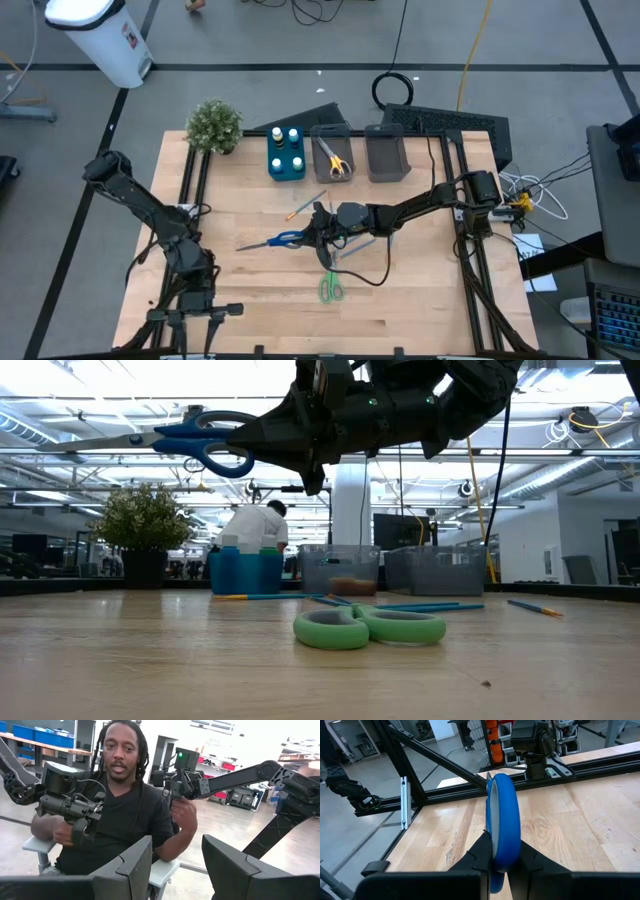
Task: Pick & Place Paint Supplies
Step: Put the blue scissors into the left black bin
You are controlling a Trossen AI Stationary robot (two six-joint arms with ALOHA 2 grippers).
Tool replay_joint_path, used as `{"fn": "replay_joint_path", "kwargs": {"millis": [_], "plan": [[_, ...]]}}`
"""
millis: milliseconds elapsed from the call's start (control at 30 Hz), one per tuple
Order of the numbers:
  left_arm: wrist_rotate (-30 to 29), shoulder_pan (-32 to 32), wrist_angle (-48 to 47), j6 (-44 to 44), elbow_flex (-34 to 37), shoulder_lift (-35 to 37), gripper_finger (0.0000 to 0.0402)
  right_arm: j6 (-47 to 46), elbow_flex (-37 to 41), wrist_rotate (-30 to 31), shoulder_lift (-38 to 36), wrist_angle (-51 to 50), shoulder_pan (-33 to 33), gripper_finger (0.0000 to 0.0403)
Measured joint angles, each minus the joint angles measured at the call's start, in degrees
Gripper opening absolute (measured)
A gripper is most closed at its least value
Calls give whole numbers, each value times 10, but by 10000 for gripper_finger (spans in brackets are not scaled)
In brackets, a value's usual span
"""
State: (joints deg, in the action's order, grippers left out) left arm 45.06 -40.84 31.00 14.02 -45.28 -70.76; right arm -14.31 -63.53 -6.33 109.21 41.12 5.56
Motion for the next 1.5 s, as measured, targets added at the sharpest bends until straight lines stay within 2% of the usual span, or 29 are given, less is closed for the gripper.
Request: {"fn": "replay_joint_path", "kwargs": {"millis": [767,967,1067,1267,1367,1500], "plan": [[-3,18,-13,0,0,0,182,4,-1,0,0,-6,-1,19],[-15,37,-13,0,0,0,182,57,0,15,-70,-115,-15,19],[-21,49,-15,1,0,0,182,106,7,74,-118,-174,-22,19],[-22,75,-34,2,0,0,182,186,9,252,-206,-309,-45,19],[-22,87,-42,2,0,0,182,212,9,338,-231,-360,-63,19],[-22,102,-44,3,0,0,182,278,9,406,-239,-377,-95,19]]}}
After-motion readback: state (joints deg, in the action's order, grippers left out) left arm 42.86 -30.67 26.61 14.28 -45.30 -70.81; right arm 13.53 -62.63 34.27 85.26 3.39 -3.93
